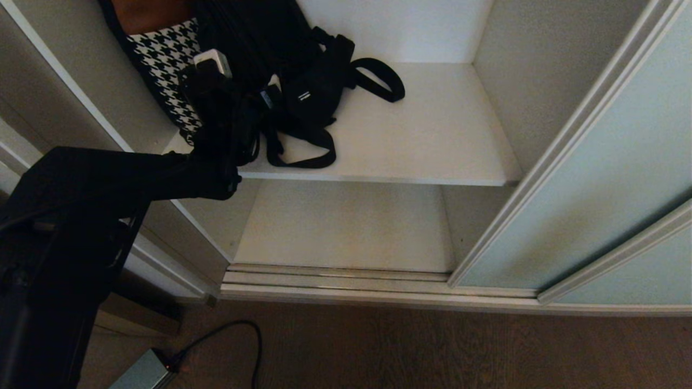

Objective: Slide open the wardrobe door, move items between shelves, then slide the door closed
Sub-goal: Place the bag on the lower shelf

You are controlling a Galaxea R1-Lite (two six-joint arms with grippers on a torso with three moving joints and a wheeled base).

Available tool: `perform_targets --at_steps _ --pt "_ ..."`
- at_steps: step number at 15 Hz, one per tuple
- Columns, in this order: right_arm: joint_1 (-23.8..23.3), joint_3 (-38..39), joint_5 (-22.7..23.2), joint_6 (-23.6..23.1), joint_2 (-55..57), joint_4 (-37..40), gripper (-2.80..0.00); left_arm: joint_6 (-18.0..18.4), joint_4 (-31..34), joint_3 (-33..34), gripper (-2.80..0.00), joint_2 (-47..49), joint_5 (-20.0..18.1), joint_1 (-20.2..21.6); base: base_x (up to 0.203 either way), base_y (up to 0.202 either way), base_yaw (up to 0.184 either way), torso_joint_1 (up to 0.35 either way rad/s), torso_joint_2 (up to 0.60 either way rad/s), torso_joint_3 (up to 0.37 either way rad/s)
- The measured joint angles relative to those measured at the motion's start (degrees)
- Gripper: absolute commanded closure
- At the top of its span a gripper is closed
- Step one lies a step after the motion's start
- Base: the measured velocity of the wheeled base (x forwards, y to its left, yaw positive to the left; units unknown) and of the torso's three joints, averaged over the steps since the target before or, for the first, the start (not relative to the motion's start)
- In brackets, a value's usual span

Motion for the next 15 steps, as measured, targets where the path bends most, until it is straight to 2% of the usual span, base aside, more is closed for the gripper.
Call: perform_targets --at_steps 2,6,8,9,15 --pt "0.0 0.0 0.0 -0.01 0.0 0.0 0.0 -0.3 2.19 -0.07 -2.8 0.0 -0.55 0.05 0.118 0.0 -0.002 -0.002 0.01 0.004" --pt "0.0 0.0 0.0 0.0 0.0 0.0 0.0 -0.29 2.27 -0.11 -2.8 -0.09 -1.19 0.04 0.189 0.0 0.001 0.003 0.0 0.002" --pt "0.0 0.0 0.02 -0.01 0.0 0.01 0.0 -0.27 1.97 -0.09 -2.8 -0.2 -1.27 0.02 0.062 0.0 -0.001 0.005 0.0 0.001" --pt "0.0 0.0 0.02 -0.01 0.0 0.0 0.0 -0.27 1.87 -0.05 0.0 -0.25 -1.25 0.09 0.0 0.0 0.0 0.0 0.0 0.0" --pt "0.0 0.0 0.02 -0.01 0.0 0.0 0.0 -0.73 1.96 -0.09 0.0 -0.83 -1.44 0.27 0.0 0.0 0.0 0.0 0.0 0.0"
